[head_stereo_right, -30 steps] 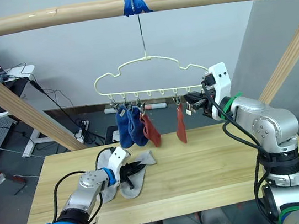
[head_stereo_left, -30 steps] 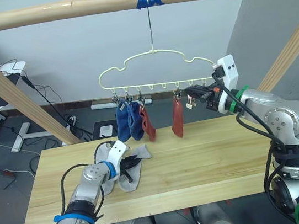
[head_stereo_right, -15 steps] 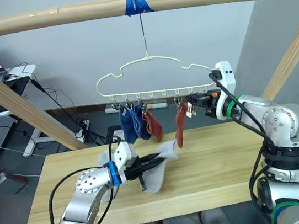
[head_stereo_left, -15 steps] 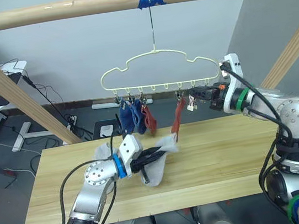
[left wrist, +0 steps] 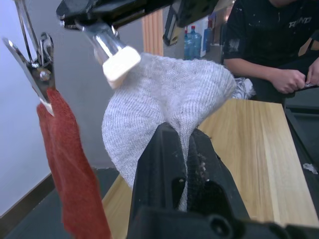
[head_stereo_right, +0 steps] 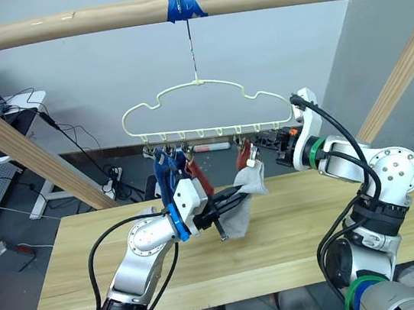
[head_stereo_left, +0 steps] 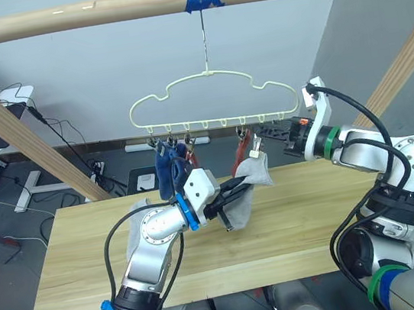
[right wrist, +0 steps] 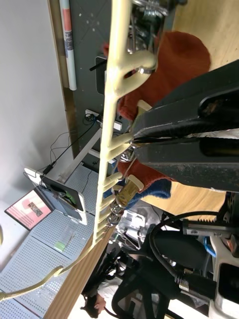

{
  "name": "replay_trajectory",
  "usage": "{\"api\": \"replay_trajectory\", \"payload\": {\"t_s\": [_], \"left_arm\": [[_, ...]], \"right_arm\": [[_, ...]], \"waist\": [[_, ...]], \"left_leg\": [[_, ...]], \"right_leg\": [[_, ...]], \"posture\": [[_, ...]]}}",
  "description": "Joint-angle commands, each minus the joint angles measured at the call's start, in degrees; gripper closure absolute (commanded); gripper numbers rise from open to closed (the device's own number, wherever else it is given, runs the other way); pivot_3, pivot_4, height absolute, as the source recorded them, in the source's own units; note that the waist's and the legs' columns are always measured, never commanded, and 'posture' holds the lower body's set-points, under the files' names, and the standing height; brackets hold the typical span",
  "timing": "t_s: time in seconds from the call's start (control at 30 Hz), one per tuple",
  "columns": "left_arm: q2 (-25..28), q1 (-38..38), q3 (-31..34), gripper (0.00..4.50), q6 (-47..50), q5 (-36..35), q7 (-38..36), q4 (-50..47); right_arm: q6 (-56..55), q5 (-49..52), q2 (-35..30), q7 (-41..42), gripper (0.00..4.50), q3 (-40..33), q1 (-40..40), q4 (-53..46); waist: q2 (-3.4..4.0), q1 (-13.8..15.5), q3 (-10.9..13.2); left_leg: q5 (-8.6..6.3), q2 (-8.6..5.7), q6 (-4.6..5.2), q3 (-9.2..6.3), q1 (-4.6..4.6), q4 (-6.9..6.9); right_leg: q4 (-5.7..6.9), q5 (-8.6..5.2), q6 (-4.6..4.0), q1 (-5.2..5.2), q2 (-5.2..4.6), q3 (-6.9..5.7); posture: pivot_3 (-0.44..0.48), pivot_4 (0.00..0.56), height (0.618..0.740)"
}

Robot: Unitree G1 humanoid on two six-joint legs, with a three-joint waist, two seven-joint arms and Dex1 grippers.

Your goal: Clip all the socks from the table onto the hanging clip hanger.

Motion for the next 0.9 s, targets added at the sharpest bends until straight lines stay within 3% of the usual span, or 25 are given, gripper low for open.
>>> {"api": "replay_trajectory", "payload": {"t_s": [0.03, 0.77, 0.9], "left_arm": [[-0.4, -1.0, 0.5, 4.48, -3.0, 0.1, 1.2, -0.4], [-0.1, -1.7, 0.4, 4.48, -6.0, 0.0, 3.4, 1.0], [-0.1, -1.9, 0.3, 4.50, -6.2, 0.0, 3.2, 1.1]], "right_arm": [[0.4, 3.9, -0.6, -2.7, 4.50, -0.5, -0.3, -0.2], [-0.2, 12.7, -1.5, -10.7, 4.50, 0.0, -0.2, 2.6], [-0.7, 13.7, -2.7, -10.5, 3.36, 1.2, 0.4, 2.3]], "waist": [[0.00, 0.0, 0.0], [0.00, 0.0, 0.0], [0.00, -0.1, 0.0]], "left_leg": [[0.00, 0.00, 0.00, 0.01, 0.00, 0.00], [0.00, 0.00, 0.00, 0.01, -0.01, 0.00], [0.00, 0.00, 0.00, 0.02, -0.02, 0.00]], "right_leg": [[0.00, 0.00, 0.00, 0.00, 0.00, 0.00], [-0.02, 0.00, 0.01, 0.00, 0.00, 0.00], [-0.02, 0.00, 0.01, 0.00, 0.00, 0.01]], "posture": [[-0.192, 0.176, 0.740], [-0.196, 0.183, 0.740], [-0.195, 0.184, 0.740]]}}
